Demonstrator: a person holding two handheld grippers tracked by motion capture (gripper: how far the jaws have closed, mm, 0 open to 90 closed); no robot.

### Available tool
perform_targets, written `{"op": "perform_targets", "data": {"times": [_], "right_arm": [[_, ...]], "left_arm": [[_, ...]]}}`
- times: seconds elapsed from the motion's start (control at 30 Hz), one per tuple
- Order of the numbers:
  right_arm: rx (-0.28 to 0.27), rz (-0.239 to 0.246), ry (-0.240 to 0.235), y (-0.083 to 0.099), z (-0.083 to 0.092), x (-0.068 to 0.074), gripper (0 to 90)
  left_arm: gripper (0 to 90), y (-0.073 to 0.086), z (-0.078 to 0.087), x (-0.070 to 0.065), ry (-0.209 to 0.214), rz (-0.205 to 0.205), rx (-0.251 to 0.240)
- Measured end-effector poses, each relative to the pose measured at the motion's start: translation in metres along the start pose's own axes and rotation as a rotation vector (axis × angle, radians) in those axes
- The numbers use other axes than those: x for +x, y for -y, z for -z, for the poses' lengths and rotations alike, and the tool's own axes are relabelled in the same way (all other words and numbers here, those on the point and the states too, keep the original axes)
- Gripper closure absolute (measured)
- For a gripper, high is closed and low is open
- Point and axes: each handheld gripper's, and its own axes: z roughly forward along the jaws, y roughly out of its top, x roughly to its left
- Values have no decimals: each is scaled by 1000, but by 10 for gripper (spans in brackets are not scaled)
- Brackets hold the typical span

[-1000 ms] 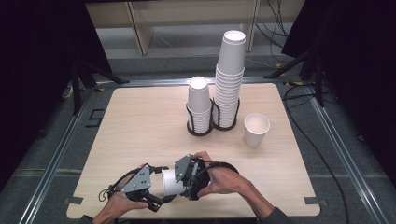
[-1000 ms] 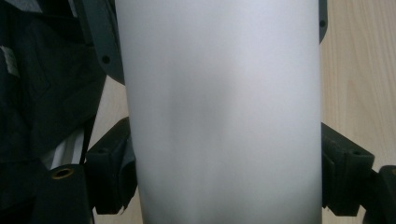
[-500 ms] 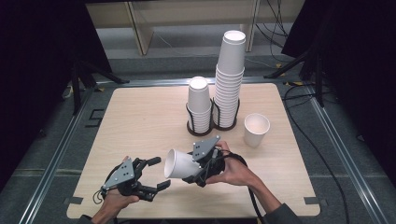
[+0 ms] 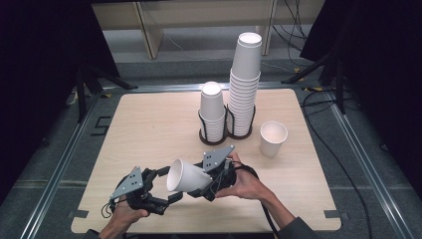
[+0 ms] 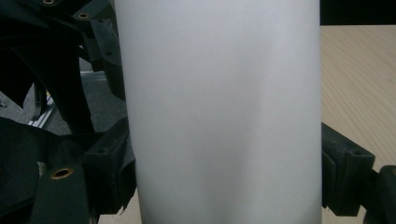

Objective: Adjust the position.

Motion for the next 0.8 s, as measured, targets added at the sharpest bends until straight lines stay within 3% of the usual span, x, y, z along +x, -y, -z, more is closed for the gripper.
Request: {"op": "perform_targets", "data": {"times": [0.1, 0.17, 0.37, 0.5, 0.6, 0.73, 0.8], "right_arm": [[-5, 9, -6, 1, -3, 0, 214], [-11, -14, -22, 1, -6, 1, 214], [-39, -19, -44, 2, -16, 4, 212], [-48, -23, -49, 4, -21, 3, 211], [-23, -23, -44, 6, -22, 4, 206], [39, -32, -16, 9, -24, 5, 178], [92, -17, 4, 9, -25, 7, 172]], "left_arm": [[60, -1, 0, 0, 4, -3, -13], [45, -1, -1, 0, 14, 11, -27], [33, -2, 0, 0, 25, 39, -51], [65, -2, 1, 1, 29, 26, -30], [85, -1, -1, 0, 23, 20, 14], [107, -1, -2, -1, 9, -28, 68], [112, 0, -3, 0, 14, -19, 67]]}}
